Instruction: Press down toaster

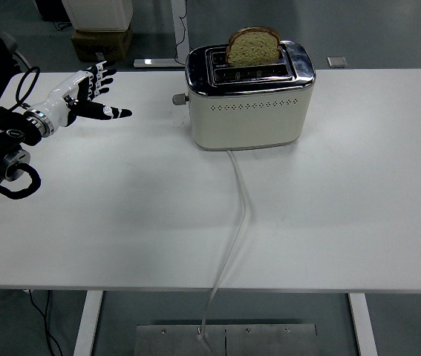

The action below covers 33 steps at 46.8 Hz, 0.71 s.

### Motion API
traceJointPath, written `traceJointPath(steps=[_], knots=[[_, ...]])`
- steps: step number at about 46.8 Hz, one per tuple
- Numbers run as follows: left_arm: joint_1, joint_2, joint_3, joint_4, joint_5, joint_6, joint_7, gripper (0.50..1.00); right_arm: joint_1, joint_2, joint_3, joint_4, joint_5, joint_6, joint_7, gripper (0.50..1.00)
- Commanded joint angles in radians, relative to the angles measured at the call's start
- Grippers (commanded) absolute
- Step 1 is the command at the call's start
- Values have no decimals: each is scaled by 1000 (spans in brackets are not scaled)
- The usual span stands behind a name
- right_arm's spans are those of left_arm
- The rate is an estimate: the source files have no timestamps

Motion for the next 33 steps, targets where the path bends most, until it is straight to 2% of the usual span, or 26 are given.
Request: traceJointPath(steps=[1, 6, 13, 18, 26, 29, 33], knots=[[3, -4, -3, 0, -87, 34, -2, 1000, 0, 0, 0, 0, 0, 0, 0, 1000], [20, -8, -5, 2, -236, 81, -15, 1000, 0, 0, 0, 0, 0, 0, 0, 1000], [36, -33, -17, 3, -388, 84, -15, 1000, 0, 0, 0, 0, 0, 0, 0, 1000], [53, -62, -66, 36, -429, 83, -15, 1000, 0, 0, 0, 0, 0, 0, 0, 1000], [60, -157, -147, 143, -421, 64, -18, 1000, 0, 0, 2, 0, 0, 0, 0, 1000], [60, -181, -161, 161, -421, 61, -45, 1000, 0, 0, 0, 1, -2, 0, 0, 1000], [60, -203, -179, 175, -426, 58, -122, 1000, 2, 0, 2, 2, 0, 0, 0, 1000]])
